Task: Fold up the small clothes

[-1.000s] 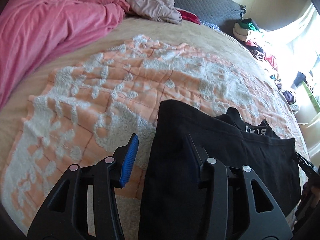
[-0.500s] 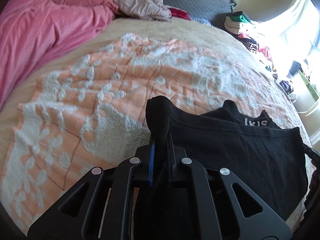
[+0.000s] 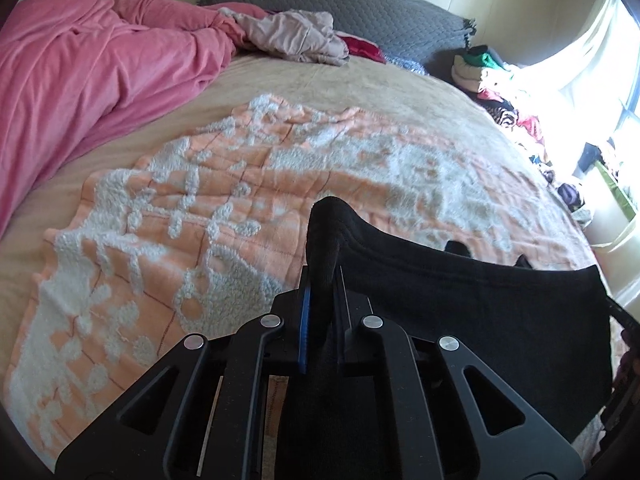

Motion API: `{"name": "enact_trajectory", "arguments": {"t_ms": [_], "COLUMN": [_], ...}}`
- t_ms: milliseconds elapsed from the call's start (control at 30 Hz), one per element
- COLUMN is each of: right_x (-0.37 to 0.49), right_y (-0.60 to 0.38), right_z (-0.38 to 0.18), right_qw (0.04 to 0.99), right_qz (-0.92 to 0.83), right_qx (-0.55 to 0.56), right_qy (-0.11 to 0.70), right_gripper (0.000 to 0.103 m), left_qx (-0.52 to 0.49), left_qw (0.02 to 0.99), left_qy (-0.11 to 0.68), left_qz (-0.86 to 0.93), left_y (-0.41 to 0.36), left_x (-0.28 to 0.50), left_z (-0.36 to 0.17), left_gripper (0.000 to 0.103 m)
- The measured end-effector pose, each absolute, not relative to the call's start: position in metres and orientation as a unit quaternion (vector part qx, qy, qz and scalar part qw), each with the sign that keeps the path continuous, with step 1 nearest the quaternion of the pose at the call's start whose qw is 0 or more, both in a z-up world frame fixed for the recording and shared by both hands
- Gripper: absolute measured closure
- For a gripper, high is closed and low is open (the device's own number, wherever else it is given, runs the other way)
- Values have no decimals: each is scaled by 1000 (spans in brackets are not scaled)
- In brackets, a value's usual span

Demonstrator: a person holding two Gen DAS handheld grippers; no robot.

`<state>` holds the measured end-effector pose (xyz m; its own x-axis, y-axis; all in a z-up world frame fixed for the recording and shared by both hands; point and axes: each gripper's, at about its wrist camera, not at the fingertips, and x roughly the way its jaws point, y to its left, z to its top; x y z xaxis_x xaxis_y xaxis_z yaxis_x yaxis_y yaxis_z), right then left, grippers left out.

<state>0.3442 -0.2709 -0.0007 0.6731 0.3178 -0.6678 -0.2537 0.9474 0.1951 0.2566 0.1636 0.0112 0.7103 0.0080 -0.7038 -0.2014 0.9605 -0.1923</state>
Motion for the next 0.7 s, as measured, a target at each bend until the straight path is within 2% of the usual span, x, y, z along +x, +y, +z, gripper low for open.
{"name": "enact_trajectory", "arguments": {"t_ms": [333, 433, 633, 700], "right_x": [350, 349, 348, 345], "right_y": [-259, -258, -263, -263], "right_z": [-28, -29, -28, -27], "right_qw": [904, 905, 906, 908], "right_qz": [119, 105, 85, 82], "right_qx": [-11, -23, -31, -39], "right_qy": [411, 412, 414, 409], "right_gripper": [95, 90, 70, 66], "left_qx": [-98, -87, -76, -75], "left_qw": [908, 909, 911, 911], "left_qy": [400, 399, 394, 395], "left_qz": [78, 84, 90, 92], "left_y": [158, 155, 151, 150], "left_x": [261, 259, 253, 250], "left_z": [-11, -10, -7, -5], "left_gripper": [97, 93, 90, 84]}}
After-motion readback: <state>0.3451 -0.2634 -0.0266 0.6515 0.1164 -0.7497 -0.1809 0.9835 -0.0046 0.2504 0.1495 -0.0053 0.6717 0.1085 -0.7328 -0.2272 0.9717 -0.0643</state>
